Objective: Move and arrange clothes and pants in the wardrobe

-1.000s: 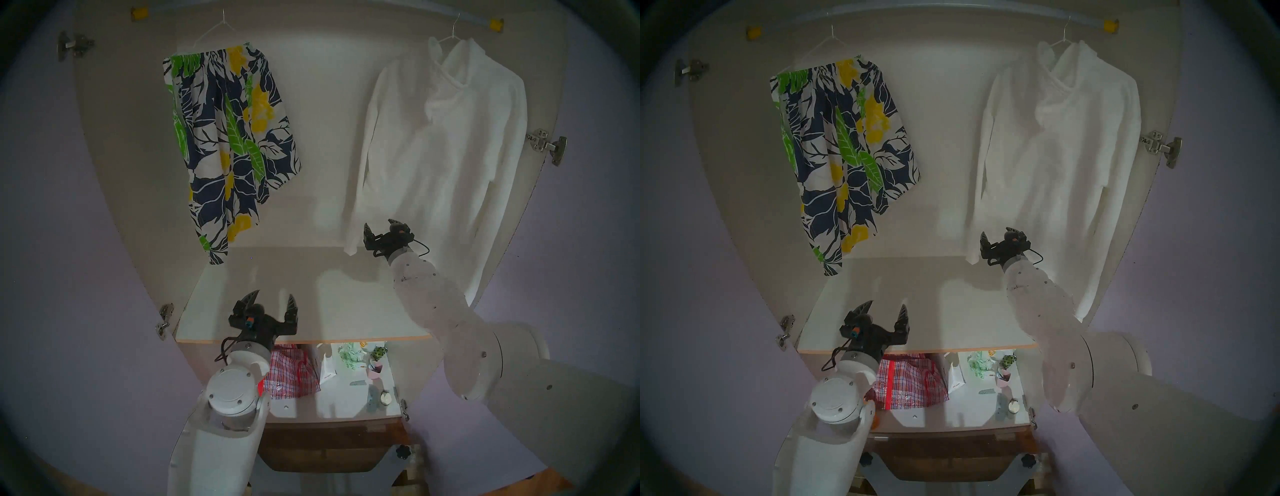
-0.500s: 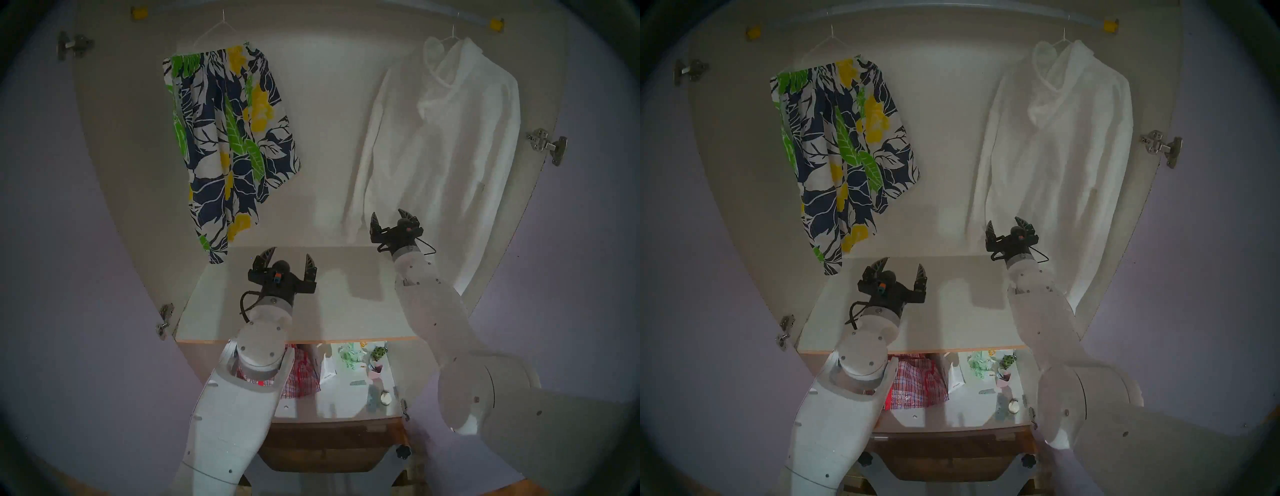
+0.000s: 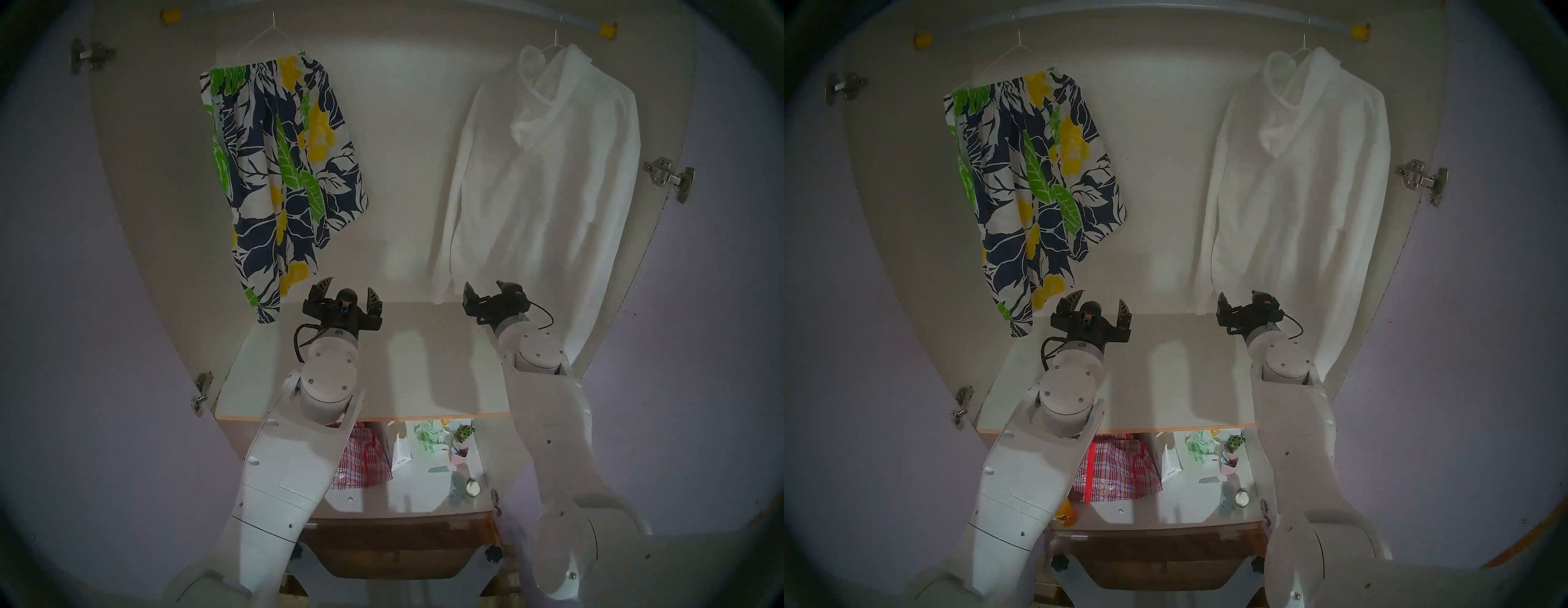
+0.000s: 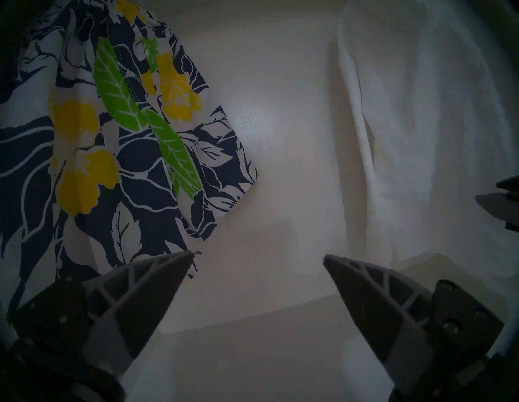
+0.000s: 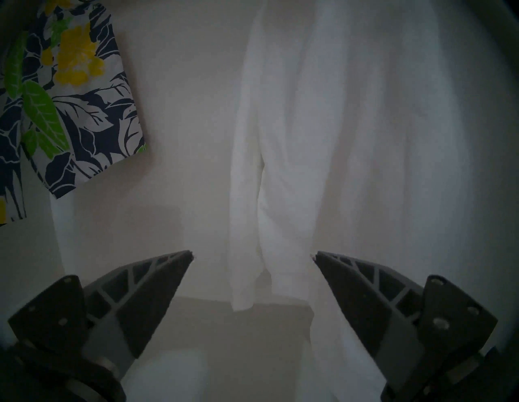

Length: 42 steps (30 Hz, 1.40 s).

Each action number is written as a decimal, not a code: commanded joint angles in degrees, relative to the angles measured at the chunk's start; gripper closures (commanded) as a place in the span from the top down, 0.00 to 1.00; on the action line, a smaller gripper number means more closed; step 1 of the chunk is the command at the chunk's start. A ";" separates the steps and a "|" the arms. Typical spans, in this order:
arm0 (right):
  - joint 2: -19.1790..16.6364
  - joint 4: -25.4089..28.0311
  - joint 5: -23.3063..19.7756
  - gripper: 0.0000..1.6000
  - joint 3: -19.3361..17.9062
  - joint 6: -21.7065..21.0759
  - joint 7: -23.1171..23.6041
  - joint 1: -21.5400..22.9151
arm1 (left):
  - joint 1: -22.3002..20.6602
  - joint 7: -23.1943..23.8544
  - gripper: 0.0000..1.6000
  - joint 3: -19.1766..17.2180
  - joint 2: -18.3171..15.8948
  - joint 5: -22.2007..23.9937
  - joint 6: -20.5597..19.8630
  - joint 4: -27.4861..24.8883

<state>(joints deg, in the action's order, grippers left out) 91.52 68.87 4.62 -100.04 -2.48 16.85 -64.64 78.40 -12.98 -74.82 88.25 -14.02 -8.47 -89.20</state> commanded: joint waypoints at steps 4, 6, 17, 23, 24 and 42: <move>0.94 4.99 -0.69 1.00 0.22 -12.79 1.99 1.45 | -6.51 4.89 1.00 0.00 -1.49 1.63 -0.31 5.02; 0.83 6.23 -0.54 1.00 0.35 -17.67 2.09 1.63 | -9.49 6.30 1.00 0.09 -1.44 1.90 -0.23 7.18; 0.73 7.13 -0.47 1.00 0.50 -21.04 2.07 1.78 | -16.10 3.00 1.00 -2.04 2.38 2.15 -0.68 12.85; 0.72 7.22 -0.49 1.00 0.52 -21.08 2.05 1.73 | -20.77 -2.03 1.00 -2.63 4.97 1.48 -0.54 18.00; 0.72 7.22 -0.49 1.00 0.52 -21.08 2.05 1.73 | -21.72 -3.49 1.00 -2.54 5.27 0.96 -0.27 19.14; 0.70 7.18 -0.49 1.00 0.54 -21.09 2.05 1.75 | -40.72 -9.77 1.00 -4.97 6.56 1.44 -1.25 37.43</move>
<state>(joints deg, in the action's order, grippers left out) 92.04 74.40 4.42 -99.57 -24.13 18.78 -64.33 41.82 -21.75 -79.35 93.56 -12.61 -9.36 -53.53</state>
